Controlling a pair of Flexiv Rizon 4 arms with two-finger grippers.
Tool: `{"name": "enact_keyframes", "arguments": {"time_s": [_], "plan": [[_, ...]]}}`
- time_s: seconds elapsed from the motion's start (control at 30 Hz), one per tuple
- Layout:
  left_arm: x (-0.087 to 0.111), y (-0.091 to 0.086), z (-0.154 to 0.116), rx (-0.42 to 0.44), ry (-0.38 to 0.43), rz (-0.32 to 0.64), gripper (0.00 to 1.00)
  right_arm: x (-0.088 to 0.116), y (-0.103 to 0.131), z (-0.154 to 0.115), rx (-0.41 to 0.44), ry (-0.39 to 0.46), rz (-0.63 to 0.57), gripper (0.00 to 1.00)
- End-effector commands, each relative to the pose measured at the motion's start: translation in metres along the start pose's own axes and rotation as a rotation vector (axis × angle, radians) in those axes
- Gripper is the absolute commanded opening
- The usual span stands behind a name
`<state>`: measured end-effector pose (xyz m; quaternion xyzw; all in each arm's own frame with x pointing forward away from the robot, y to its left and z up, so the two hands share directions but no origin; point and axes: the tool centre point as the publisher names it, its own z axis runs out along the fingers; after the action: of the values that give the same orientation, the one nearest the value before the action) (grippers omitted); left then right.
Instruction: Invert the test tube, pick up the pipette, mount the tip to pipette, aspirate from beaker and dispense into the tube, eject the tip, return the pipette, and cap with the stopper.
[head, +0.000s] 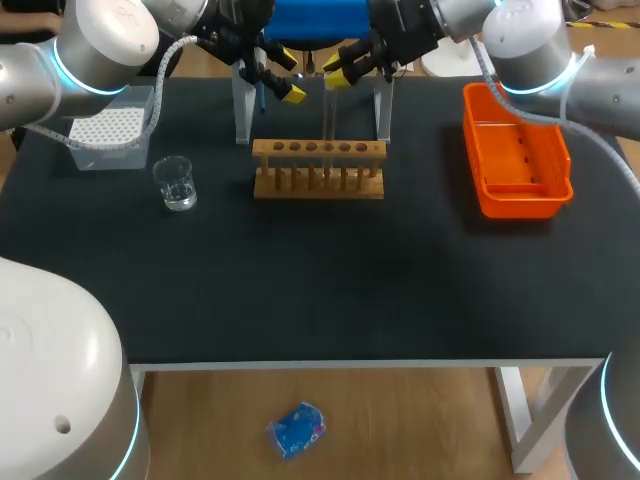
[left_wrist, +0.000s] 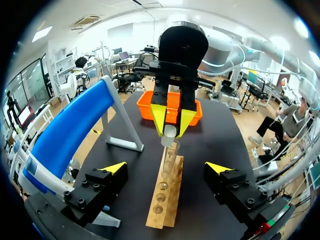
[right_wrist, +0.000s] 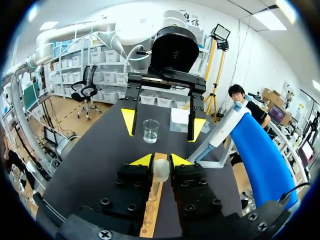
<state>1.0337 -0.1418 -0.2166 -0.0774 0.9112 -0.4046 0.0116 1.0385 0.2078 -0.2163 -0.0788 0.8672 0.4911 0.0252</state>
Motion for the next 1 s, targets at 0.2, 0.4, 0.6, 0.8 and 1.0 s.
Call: {"name": "enact_keyframes", "arguments": {"time_s": [0.2, 0.4, 0.6, 0.8, 1.0], "plan": [[-0.0008, -0.0005, -0.0009, -0.004, 0.003, -0.001, 1.0, -0.0053, 0.0004, 0.0001, -0.008, 0.006, 0.002, 0.0], [-0.0008, -0.0005, -0.0009, -0.004, 0.003, -0.001, 1.0, -0.0058, -0.0018, 0.0033, -0.018, 0.019, 0.014, 0.0], [-0.0008, -0.0005, -0.0009, -0.004, 0.003, -0.001, 1.0, -0.0064, -0.005, 0.005, -0.024, 0.024, 0.026, 0.0], [-0.0008, -0.0005, -0.0009, -0.004, 0.003, -0.001, 1.0, -0.007, -0.0069, 0.0067, -0.025, 0.03, 0.033, 0.0], [-0.0008, -0.0005, -0.0009, -0.004, 0.003, -0.001, 1.0, -0.0082, -0.003, 0.0046, -0.027, 0.031, 0.029, 0.0]]}}
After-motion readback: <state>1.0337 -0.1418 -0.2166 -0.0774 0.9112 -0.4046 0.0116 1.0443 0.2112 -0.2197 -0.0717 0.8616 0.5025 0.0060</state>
